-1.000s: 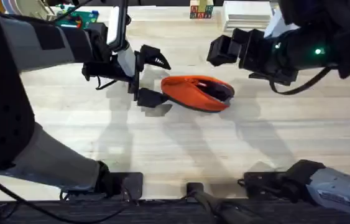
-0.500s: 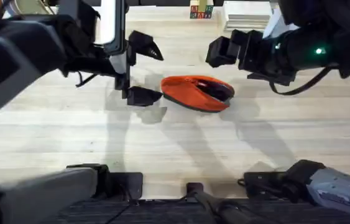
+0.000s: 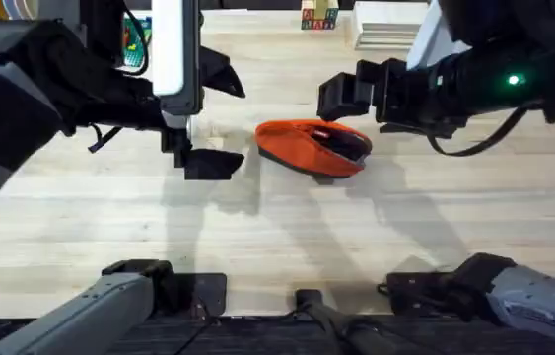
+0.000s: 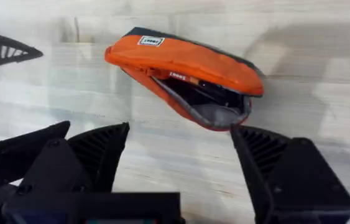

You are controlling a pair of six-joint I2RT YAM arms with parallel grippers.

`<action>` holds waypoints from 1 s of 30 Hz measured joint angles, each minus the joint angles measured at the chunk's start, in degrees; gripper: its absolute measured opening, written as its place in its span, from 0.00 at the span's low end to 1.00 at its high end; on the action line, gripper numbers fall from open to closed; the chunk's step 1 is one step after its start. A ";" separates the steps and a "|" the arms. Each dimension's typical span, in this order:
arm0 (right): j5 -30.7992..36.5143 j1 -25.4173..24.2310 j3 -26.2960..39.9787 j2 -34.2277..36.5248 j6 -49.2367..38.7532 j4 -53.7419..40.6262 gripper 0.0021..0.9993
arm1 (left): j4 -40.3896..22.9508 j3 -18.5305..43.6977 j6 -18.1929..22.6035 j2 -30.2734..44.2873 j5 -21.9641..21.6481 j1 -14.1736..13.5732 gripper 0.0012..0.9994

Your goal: Unzip the bag, pick up the pens from the table one at a time and place them inside, then zip the bag closed.

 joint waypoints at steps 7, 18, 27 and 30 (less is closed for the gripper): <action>-1.08 0.00 -2.54 -0.01 -0.50 1.93 1.00 | -1.29 0.00 0.00 -0.04 -0.21 0.00 0.99; -7.84 0.00 -8.21 0.01 0.78 12.28 1.00 | -1.29 0.00 0.00 -0.04 -0.21 0.00 0.99; -12.58 0.00 -15.06 0.01 1.65 19.46 1.00 | -1.29 0.00 0.01 -0.04 -0.21 0.00 0.99; -13.12 0.00 -17.60 0.01 2.51 23.98 1.00 | -1.31 0.00 0.01 -0.04 -0.21 0.00 0.99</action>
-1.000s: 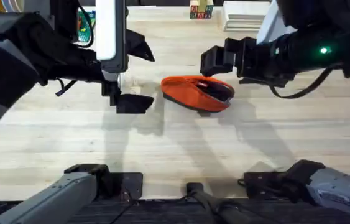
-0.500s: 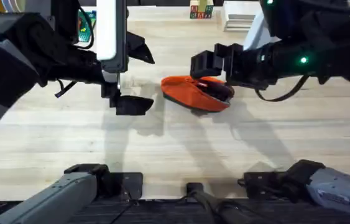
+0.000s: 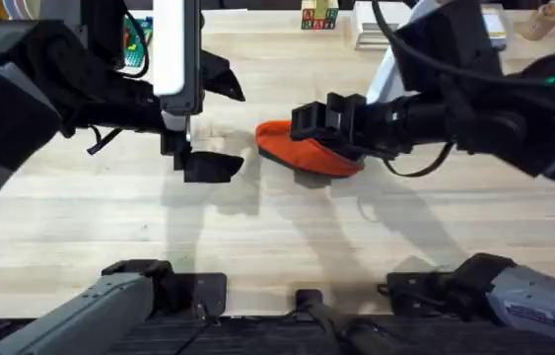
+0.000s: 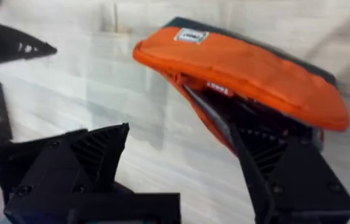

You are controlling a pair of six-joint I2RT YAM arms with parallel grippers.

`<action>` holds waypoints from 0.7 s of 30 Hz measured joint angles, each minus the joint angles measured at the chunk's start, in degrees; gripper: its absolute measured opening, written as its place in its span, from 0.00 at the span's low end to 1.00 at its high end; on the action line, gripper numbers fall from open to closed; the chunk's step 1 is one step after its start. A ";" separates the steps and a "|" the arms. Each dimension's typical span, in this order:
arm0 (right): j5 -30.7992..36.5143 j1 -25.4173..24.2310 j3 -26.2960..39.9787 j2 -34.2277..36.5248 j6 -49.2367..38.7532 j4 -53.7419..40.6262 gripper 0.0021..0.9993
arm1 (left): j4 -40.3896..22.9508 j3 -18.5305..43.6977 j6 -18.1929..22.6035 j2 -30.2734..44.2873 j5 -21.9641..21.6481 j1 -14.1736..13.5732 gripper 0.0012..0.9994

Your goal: Unzip the bag, pick up the pens from the table one at a time and place them inside, then zip the bag closed.

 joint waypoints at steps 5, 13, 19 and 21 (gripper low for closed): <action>-0.25 0.00 -5.68 -0.02 2.28 9.99 1.00 | 0.02 0.00 0.00 0.00 0.00 0.00 0.99; -0.20 -0.07 -9.10 0.59 4.09 18.07 1.00 | 0.01 0.00 0.00 0.00 -0.02 0.00 0.99; -0.23 -0.26 -9.16 4.52 4.50 21.92 1.00 | 0.02 0.00 0.00 0.00 -0.22 0.00 0.99; -0.23 -0.26 -9.24 5.47 4.50 23.14 1.00 | 0.02 0.00 0.00 0.00 -0.53 0.00 0.99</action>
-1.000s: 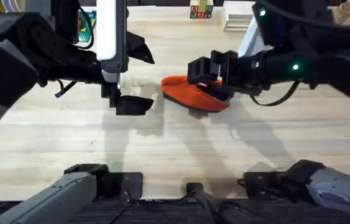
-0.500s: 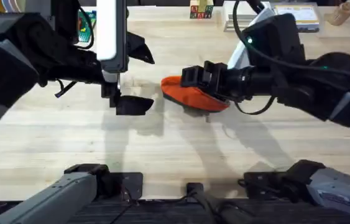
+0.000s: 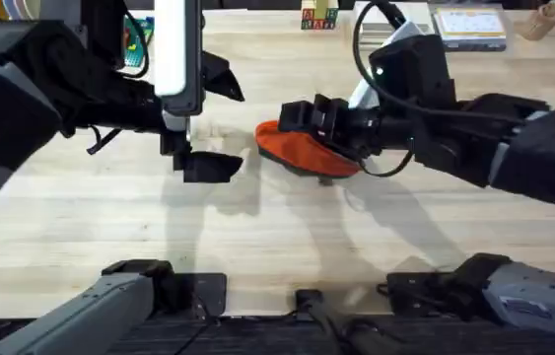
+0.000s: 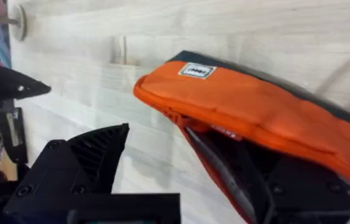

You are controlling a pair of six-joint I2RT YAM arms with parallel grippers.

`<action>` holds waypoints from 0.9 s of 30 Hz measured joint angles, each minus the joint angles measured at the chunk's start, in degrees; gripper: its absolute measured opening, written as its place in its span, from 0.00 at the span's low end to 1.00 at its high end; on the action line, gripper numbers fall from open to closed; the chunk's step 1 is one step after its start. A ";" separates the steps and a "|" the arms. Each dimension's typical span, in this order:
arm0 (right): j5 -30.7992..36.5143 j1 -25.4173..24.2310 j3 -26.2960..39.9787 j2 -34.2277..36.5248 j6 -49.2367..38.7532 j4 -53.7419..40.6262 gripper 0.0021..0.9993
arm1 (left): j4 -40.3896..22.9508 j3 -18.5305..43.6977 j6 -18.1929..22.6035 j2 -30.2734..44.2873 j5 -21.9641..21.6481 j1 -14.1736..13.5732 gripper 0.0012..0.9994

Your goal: Unzip the bag, pick up the pens from the table one at a time and place them inside, then zip the bag closed.

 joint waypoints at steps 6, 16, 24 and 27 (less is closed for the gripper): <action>-0.14 0.00 -0.17 0.43 0.36 5.38 1.00 | 0.00 0.00 0.00 0.00 -0.96 0.00 0.99; -2.80 0.00 -0.33 0.43 0.17 8.97 1.00 | 0.00 0.00 0.00 0.00 -0.96 0.00 0.99; -4.84 0.00 -0.35 0.43 -0.53 10.42 1.00 | 0.00 0.00 0.00 0.00 -0.96 0.00 0.99; -5.01 0.00 -0.35 0.41 -0.78 10.44 1.00 | 0.00 0.00 0.00 0.00 -0.96 0.00 0.99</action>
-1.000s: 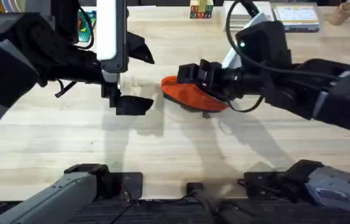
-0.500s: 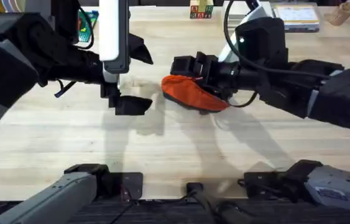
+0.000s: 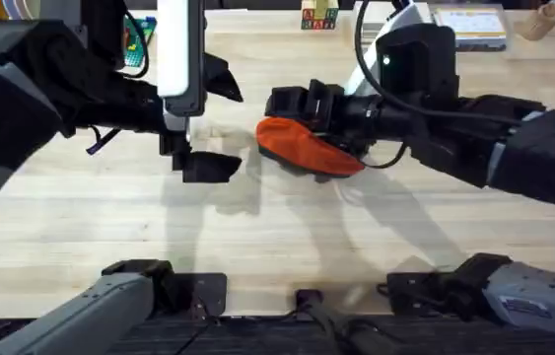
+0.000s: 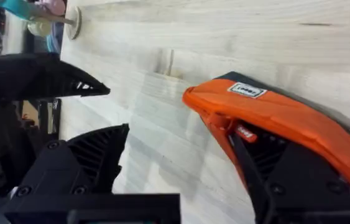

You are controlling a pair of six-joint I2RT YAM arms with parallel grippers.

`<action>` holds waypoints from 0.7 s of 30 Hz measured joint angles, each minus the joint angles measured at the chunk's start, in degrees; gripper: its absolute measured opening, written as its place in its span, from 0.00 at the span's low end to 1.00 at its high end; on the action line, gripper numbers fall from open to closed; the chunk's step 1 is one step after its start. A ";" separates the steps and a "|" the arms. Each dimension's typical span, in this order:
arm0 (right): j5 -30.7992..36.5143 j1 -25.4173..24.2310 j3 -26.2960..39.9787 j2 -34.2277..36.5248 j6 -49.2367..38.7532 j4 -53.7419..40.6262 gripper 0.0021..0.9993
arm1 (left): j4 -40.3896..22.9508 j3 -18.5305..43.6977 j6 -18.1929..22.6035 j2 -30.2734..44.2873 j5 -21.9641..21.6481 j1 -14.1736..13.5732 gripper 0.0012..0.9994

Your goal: Unzip the bag, pick up the pens from the table one at a time and place them inside, then zip the bag closed.

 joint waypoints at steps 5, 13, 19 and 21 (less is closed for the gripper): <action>-0.50 0.00 -0.07 -1.47 -1.06 -0.27 1.00 | 0.00 0.00 0.00 0.00 0.00 0.00 0.99; -0.82 0.00 -0.07 -4.88 -2.85 0.52 1.00 | 0.00 0.00 0.00 0.00 0.00 0.00 0.99; -0.82 0.00 -0.07 -4.98 -3.42 0.52 1.00 | 0.00 0.00 0.00 0.00 0.00 0.00 0.99; -0.82 0.00 -0.07 -4.98 -3.42 0.52 1.00 | 0.00 0.00 -0.01 0.00 0.00 0.00 0.99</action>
